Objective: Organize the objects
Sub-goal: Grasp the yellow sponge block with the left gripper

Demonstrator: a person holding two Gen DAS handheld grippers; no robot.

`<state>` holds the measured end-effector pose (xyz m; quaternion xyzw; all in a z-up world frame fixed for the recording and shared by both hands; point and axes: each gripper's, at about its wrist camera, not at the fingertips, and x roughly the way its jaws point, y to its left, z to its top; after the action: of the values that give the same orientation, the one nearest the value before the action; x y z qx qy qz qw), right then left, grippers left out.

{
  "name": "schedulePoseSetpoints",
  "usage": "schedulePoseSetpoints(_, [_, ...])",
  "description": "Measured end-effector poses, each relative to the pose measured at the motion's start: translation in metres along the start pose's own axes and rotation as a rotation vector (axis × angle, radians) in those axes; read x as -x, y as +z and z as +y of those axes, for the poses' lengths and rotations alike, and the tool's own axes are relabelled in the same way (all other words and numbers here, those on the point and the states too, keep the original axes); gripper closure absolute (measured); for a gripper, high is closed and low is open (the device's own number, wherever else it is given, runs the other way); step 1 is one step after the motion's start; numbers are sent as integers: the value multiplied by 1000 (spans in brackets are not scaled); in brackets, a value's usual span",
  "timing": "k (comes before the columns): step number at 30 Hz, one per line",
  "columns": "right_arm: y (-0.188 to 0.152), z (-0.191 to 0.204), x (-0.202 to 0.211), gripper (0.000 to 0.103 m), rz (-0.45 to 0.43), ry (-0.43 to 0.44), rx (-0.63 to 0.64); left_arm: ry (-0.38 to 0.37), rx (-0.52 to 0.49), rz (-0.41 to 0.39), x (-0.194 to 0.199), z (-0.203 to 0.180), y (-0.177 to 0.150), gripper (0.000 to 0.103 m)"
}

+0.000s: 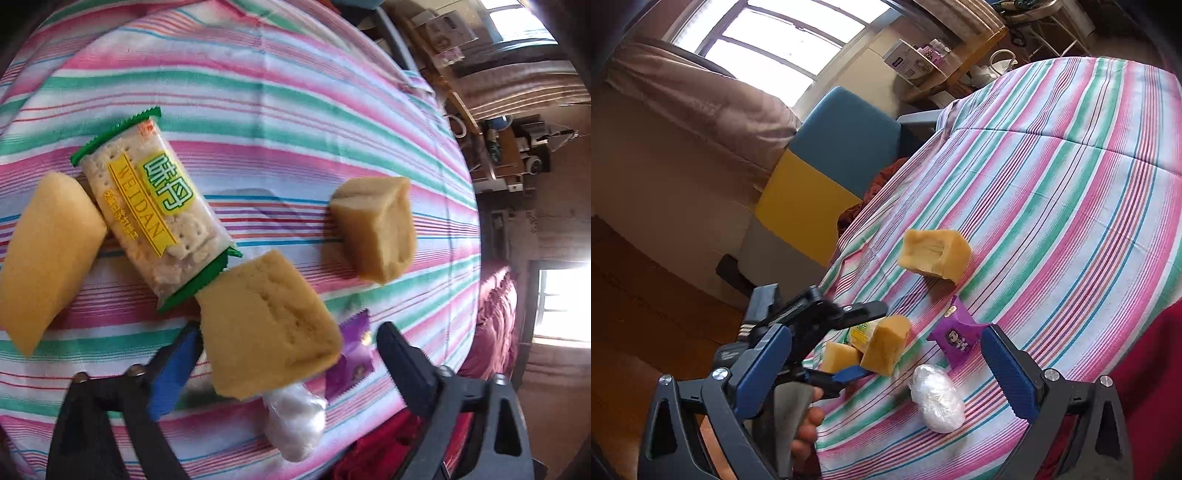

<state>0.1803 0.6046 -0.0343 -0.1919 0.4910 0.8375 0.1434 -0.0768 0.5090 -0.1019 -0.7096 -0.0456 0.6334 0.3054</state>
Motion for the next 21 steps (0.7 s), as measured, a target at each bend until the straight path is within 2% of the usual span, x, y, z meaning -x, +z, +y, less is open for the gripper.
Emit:
schedulePoseSetpoints(1, [0,0,0,0,-1,2,-2,5,-1,30,-7,3,0,37])
schedulePoseSetpoints(2, [0,0,0,0,-1,4,-2,2,3,44,-11,7,-2,39])
schedulePoseSetpoints(3, [0,-1,0,0,-1,3,-2,-20,-17,22,-7,9,-6,43])
schedulePoseSetpoints(9, [1,0,-1,0,6,-14,0,-12,-159,-37,12,26,-32,46])
schedulePoseSetpoints(15, [1,1,-4,0,23,-48,5,143,-383,-166,45,53,-82,46])
schedulePoseSetpoints(21, [0,3,-8,0,37,-104,18,267,-494,-232,53,96,-122,46])
